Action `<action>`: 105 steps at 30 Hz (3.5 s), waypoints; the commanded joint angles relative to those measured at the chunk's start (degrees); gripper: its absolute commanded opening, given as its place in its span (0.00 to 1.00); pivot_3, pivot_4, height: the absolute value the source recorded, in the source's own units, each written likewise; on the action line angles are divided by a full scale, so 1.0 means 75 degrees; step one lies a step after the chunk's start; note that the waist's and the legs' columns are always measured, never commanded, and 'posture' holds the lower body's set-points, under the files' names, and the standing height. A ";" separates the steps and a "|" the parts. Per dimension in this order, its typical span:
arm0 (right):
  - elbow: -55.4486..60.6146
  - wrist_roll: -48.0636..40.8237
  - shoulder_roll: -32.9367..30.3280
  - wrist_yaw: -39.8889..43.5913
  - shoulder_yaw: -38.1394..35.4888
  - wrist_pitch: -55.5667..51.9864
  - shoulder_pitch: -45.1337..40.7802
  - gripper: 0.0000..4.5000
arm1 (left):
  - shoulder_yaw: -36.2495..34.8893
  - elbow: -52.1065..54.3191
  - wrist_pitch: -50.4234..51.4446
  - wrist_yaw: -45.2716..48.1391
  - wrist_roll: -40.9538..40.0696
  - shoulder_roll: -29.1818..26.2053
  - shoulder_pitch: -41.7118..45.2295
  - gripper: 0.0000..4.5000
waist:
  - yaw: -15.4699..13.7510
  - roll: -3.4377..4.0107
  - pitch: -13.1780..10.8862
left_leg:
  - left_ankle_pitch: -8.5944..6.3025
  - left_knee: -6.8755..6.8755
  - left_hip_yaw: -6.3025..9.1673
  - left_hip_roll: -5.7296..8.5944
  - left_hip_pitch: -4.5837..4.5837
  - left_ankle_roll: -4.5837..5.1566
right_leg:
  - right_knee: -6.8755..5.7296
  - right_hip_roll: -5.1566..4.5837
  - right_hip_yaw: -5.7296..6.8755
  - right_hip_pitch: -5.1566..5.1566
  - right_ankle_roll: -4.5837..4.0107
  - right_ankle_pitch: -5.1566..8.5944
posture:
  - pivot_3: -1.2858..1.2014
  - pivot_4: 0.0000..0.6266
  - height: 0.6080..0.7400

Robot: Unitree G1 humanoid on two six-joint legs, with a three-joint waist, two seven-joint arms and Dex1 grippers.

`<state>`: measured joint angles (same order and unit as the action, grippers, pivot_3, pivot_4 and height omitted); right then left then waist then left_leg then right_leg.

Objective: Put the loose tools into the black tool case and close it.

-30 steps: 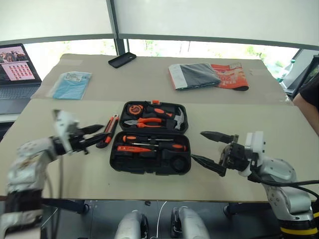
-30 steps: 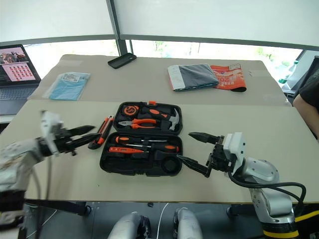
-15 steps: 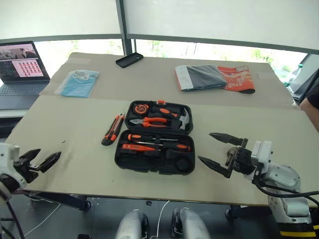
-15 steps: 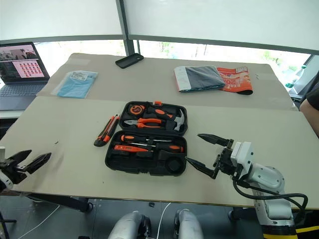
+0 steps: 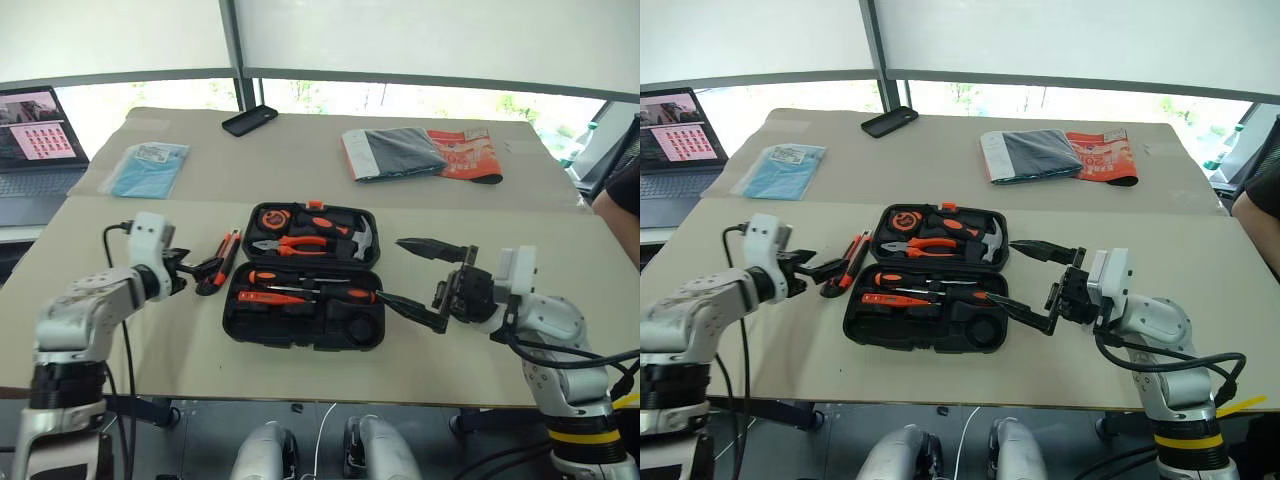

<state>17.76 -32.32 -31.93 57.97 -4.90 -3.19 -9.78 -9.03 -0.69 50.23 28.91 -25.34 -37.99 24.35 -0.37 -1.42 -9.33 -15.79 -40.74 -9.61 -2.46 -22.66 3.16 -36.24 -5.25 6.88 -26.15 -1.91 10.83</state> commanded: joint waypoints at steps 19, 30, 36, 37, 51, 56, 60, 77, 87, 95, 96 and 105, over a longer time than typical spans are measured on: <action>0.0949 -0.0382 -0.0059 -0.0279 0.0038 -0.0525 -0.0258 1.00 | 0.0023 -0.0468 -0.0761 0.0663 0.0621 -0.0111 0.0345 0.38 | -0.0020 0.0001 0.0000 | 0.0000 -0.0001 0.0003 -0.0004 0.0005 0.0005 | -0.0003 -0.0021 -0.0005 -0.0001 -0.0003 0.0000 | 0.52 0.24 1.00; 0.1064 -0.1053 -0.1156 0.0128 -0.0570 -0.1516 0.0187 1.00 | 0.1441 0.1399 -0.2838 0.6084 -0.0057 -0.2386 0.0354 0.38 | -0.0135 0.0012 -0.0002 | -0.0047 -0.0002 0.0009 0.0013 -0.0023 -0.0038 | 0.0014 -0.0045 0.0019 -0.0014 -0.0014 0.0002 | 0.52 0.24 1.00; 0.1236 -0.1128 -0.1984 0.0662 -0.0427 -0.2240 0.0544 1.00 | 0.3059 0.1990 -0.3268 0.6731 0.0788 -0.2125 0.0679 0.38 | -0.0118 0.0010 -0.0003 | -0.0020 -0.0014 0.0004 0.0022 -0.0029 0.0033 | 0.0018 -0.0025 0.0005 -0.0011 0.0002 -0.0002 | 0.52 0.24 1.00; 0.1221 -0.1103 -0.2028 0.0674 -0.0425 -0.2266 0.0578 1.00 | 0.3310 0.1960 -0.3419 0.6850 0.1020 -0.2120 0.0741 0.38 | -0.0110 0.0010 -0.0003 | -0.0017 -0.0015 0.0007 0.0021 -0.0028 0.0034 | 0.0018 -0.0017 0.0005 -0.0011 0.0002 -0.0002 | 0.52 0.24 1.00; 0.1430 -0.0849 -0.1986 0.0520 -0.0473 -0.2226 0.0747 1.00 | 0.4340 0.1245 -0.4025 0.6751 0.2645 -0.1635 0.1299 0.38 | -0.0094 0.0010 -0.0003 | -0.0023 -0.0018 0.0018 0.0015 -0.0030 0.0054 | 0.0019 -0.0005 0.0004 -0.0010 0.0004 -0.0001 | 0.52 0.24 1.00; 0.1453 -0.0860 -0.1981 0.0430 -0.0415 -0.2294 0.0670 1.00 | 0.4200 0.1156 -0.3928 0.6778 0.2643 -0.1601 0.1325 0.38 | -0.0094 0.0010 -0.0003 | -0.0036 -0.0019 0.0022 0.0014 -0.0025 0.0079 | 0.0015 -0.0005 0.0003 -0.0007 0.0005 -0.0002 | 0.52 0.24 1.00; 0.1455 -0.0873 -0.1957 0.0382 -0.0379 -0.2339 0.0617 1.00 | 0.4217 0.1092 -0.4027 0.6895 0.2651 -0.1551 0.1345 0.38 | -0.0089 0.0010 -0.0003 | -0.0033 -0.0018 0.0024 0.0013 -0.0025 0.0075 | 0.0013 -0.0003 0.0004 -0.0009 0.0004 -0.0002 | 0.52 0.24 1.00; 0.1364 -0.0857 -0.1705 0.0294 -0.0067 -0.2470 0.0357 1.00 | 0.3986 0.0448 -0.4645 0.6909 0.2502 -0.0790 0.1330 0.78 | -0.0137 0.0011 -0.0002 | -0.0028 -0.0030 0.0021 0.0017 -0.0029 0.0066 | 0.0019 -0.0011 0.0006 -0.0002 0.0008 -0.0001 | 0.52 0.24 1.00; 0.1055 -0.0629 -0.1414 0.0320 -0.0163 -0.2179 0.0441 1.00 | 0.2492 0.0066 -0.4900 0.6514 0.1131 -0.0001 0.1293 1.00 | -0.0112 0.0010 -0.0003 | -0.0026 -0.0035 0.0021 0.0016 -0.0037 0.0065 | 0.0017 -0.0010 0.0009 -0.0004 0.0009 -0.0002 | 0.52 0.24 1.00; 0.0850 -0.0298 -0.1019 0.0170 -0.0305 -0.1650 0.0793 1.00 | 0.2220 -0.0320 -0.6590 0.6779 0.1069 0.0103 0.0402 0.50 | -0.0050 0.0010 -0.0002 | -0.0018 -0.0032 0.0021 0.0015 -0.0025 0.0051 | 0.0006 -0.0010 0.0006 -0.0001 0.0009 -0.0002 | 0.52 0.24 1.00; 0.0889 -0.0357 -0.1016 0.0171 -0.0328 -0.1704 0.0893 1.00 | 0.2227 -0.0514 -0.6960 0.6815 0.1133 0.0145 0.0342 0.42 | -0.0050 0.0011 -0.0002 | -0.0018 -0.0033 0.0021 0.0015 -0.0024 0.0051 | 0.0005 -0.0011 0.0005 -0.0001 0.0009 -0.0002 | 0.52 0.24 1.00; 0.1159 -0.0494 -0.1121 0.0294 -0.0284 -0.1782 0.1398 1.00 | 0.2458 -0.1298 -0.7900 0.6929 0.1265 0.0518 -0.0082 0.01 | -0.0070 0.0011 -0.0002 | -0.0024 -0.0034 0.0021 0.0015 -0.0029 0.0061 | 0.0010 -0.0019 0.0008 -0.0002 0.0009 -0.0004 | 0.52 0.24 1.00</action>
<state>24.46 -35.03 -39.82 59.75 -5.45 -17.14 0.19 9.56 -10.22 -7.58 80.71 -15.84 -34.18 23.71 -0.90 -1.34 -9.35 -15.97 -40.98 -9.44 -2.34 -22.87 3.63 -36.16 -5.39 6.96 -26.16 -1.84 10.80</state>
